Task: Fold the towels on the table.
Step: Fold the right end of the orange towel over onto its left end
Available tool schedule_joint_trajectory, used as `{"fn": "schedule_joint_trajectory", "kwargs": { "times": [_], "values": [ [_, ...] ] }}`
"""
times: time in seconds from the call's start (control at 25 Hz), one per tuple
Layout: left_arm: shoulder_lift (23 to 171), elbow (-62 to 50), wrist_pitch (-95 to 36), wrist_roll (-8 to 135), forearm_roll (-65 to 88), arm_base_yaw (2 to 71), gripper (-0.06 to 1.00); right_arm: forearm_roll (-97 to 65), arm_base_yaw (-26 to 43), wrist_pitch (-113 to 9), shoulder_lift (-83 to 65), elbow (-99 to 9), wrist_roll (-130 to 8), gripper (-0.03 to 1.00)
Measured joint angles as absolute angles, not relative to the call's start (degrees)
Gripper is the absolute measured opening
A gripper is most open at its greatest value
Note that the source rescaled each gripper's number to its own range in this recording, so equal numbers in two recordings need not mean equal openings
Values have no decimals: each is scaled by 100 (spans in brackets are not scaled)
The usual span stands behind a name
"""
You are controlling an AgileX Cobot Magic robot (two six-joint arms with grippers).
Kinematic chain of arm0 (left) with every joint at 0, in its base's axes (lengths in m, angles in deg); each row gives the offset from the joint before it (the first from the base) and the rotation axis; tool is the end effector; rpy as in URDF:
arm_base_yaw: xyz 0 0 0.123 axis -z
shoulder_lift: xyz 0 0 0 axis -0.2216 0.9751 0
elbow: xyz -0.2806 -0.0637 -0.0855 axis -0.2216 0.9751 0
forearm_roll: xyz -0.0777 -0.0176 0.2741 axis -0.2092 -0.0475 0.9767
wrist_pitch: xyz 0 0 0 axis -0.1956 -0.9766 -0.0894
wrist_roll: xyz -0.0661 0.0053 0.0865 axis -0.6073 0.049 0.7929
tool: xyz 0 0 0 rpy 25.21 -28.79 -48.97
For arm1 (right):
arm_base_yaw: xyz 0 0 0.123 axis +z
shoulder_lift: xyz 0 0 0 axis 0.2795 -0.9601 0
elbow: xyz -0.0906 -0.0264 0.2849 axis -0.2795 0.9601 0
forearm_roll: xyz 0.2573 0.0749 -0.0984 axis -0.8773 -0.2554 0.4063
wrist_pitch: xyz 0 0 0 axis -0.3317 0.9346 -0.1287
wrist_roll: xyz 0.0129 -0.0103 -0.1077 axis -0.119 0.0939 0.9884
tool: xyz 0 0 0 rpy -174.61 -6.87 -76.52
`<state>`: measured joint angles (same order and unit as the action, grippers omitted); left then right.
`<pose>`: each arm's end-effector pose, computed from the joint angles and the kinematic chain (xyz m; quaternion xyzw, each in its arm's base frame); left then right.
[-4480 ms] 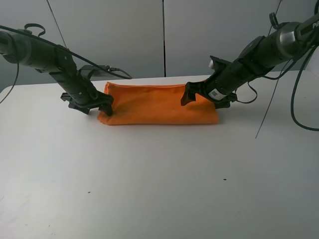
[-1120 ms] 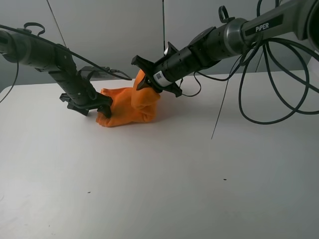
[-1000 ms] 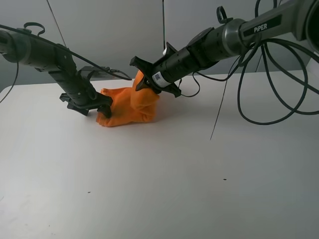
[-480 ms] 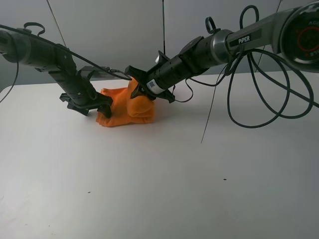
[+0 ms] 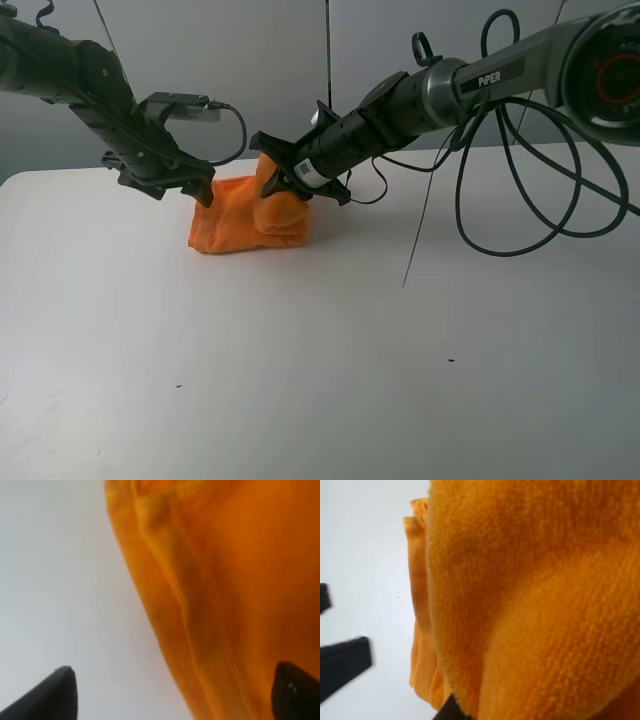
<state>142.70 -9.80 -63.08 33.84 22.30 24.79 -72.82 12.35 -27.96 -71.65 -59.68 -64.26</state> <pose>0.4626 -0.1009 0.1364 0.1272 0.9726 -0.0278 0.1924 0.4494 0.3063 0.0763 0.0137 0.9166 0.3801 0.1237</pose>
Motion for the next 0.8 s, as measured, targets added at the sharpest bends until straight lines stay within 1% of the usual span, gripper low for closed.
{"fn": "schedule_joint_trajectory", "kwargs": {
  "times": [0.12,0.16,0.24,0.36,0.44,0.48,0.56,0.8],
  "values": [
    [14066,-1169,-6605,3031,2659,2479,99,-7282,1235,-2729,-7165,-5968,-6426,7],
    [14014,-1244,-6701,2934,2746,2479,99,-7282,1235,-2678,-7165,-5968,-6426,11],
    [13907,-1445,-6889,2855,2840,2479,99,-7305,1235,-2590,-7165,-5968,-6401,27],
    [13703,-1776,-7118,2794,2862,2479,99,-7305,1235,-2439,-7098,-5968,-6321,64],
    [13551,-2021,-7211,2783,2871,2479,99,-7305,1235,-2320,-6974,-5977,-6224,79],
    [13467,-2160,-7254,2783,2871,2479,99,-7305,1235,-2281,-6913,-5987,-6195,83],
    [13336,-2454,-7363,2783,2859,2479,99,-7305,1280,-2222,-6785,-6002,-6169,85],
    [13254,-3214,-7845,2783,2823,2479,99,-7364,1756,-2280,-6714,-6025,-6142,85]
  ]
}}
